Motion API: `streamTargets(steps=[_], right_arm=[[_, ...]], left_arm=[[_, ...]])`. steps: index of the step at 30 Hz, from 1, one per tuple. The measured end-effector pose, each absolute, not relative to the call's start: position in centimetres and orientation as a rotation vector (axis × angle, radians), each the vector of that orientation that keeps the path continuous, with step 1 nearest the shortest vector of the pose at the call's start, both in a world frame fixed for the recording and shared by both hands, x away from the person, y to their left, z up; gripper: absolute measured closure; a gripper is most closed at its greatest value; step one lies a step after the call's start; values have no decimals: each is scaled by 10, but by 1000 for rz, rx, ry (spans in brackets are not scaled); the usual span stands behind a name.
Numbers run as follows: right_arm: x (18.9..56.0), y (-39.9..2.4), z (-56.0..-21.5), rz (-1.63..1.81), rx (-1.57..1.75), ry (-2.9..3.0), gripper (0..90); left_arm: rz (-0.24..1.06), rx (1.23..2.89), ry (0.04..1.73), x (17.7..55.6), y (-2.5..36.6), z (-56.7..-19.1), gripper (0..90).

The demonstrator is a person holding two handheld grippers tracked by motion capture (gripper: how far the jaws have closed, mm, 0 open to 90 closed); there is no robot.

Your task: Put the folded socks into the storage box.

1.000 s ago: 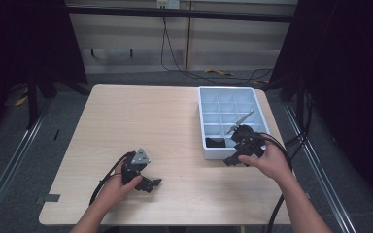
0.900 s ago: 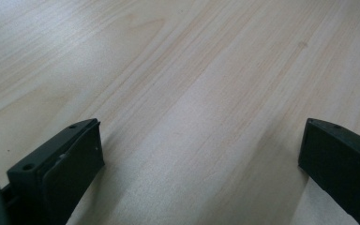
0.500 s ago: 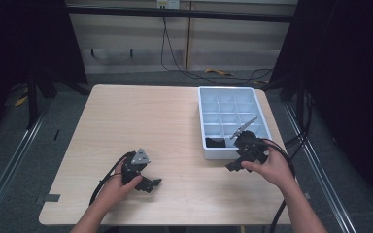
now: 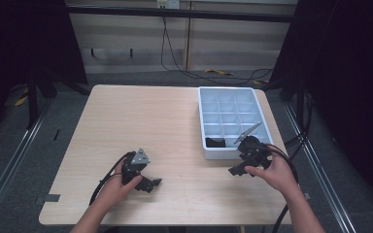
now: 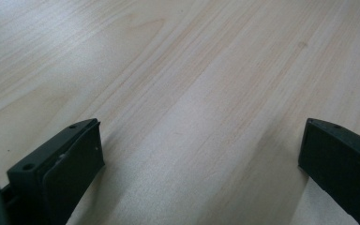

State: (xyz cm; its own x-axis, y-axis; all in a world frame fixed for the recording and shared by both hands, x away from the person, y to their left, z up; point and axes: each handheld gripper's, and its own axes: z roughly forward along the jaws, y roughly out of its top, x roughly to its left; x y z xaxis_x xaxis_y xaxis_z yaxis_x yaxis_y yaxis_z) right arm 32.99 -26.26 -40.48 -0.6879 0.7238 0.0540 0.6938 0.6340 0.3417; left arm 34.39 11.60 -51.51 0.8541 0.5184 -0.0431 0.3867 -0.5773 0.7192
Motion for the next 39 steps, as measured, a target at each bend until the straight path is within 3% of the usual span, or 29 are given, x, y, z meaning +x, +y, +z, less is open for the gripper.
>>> streamTargets(steps=[39], right_arm=[[309, -303, -437, 594, 1321, 2694, 247]], left_arm=[[220, 2255, 653, 344, 116, -515, 0]])
